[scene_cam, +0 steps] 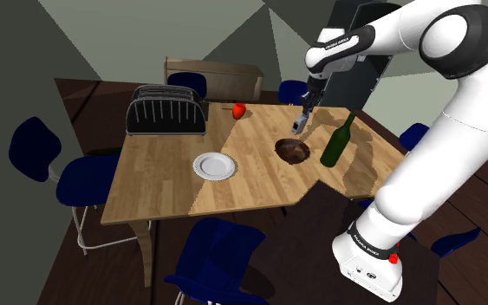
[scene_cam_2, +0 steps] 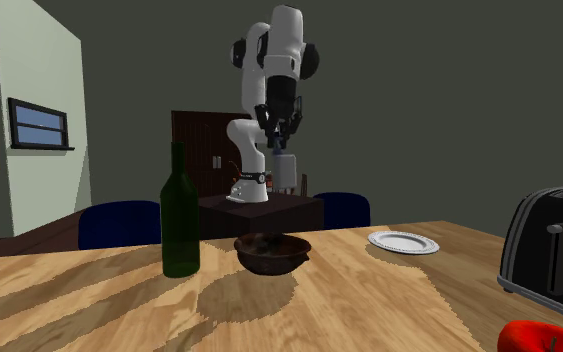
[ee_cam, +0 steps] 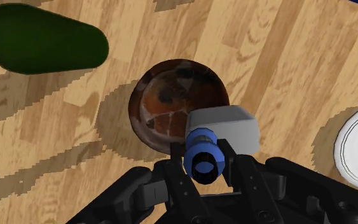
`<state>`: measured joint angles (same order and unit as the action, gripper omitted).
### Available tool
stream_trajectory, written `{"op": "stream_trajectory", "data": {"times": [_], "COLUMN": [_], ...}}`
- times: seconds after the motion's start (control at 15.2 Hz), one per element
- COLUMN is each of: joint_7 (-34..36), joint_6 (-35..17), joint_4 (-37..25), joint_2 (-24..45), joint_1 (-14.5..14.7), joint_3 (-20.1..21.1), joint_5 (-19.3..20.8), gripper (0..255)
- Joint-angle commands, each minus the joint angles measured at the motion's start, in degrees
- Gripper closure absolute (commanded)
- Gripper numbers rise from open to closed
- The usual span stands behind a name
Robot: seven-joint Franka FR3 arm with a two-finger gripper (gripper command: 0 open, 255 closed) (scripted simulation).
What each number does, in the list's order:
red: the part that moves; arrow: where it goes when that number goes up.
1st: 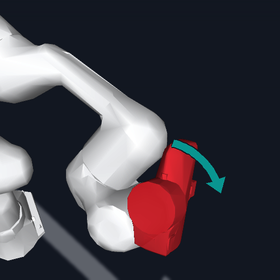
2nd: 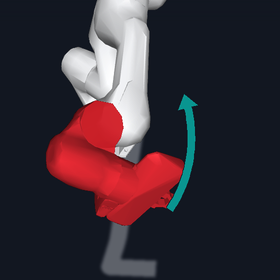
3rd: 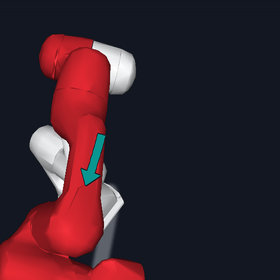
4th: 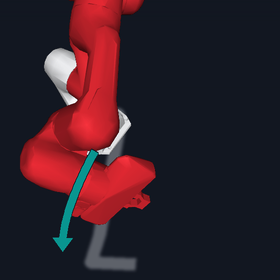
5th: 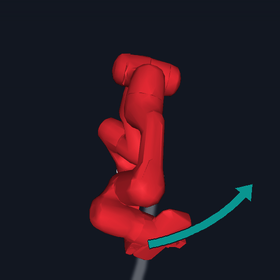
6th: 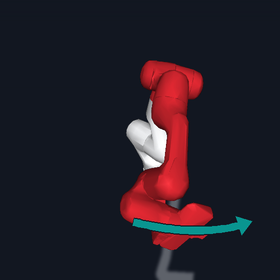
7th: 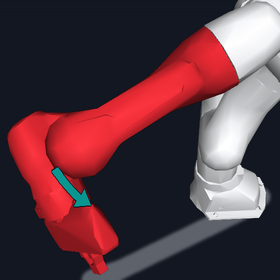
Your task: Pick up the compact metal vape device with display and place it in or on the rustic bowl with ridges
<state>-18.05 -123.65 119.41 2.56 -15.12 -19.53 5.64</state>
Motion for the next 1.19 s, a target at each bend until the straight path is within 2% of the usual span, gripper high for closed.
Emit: {"op": "stream_trajectory", "data": {"times": [0.0,0.2,1.12], "joint_7": [-3.09,-7.48,-8.18], "joint_6": [0.63,2.12,-7.68], "joint_4": [-3.22,-8.27,-3.3], "joint_2": [2.47,5.94,11.07], "joint_1": [-1.3,-3.52,-4.16], "joint_3": [-1.05,-2.34,-1.84], "joint_5": [-1.21,-3.07,-5.07], "gripper": [255,255,255]}}
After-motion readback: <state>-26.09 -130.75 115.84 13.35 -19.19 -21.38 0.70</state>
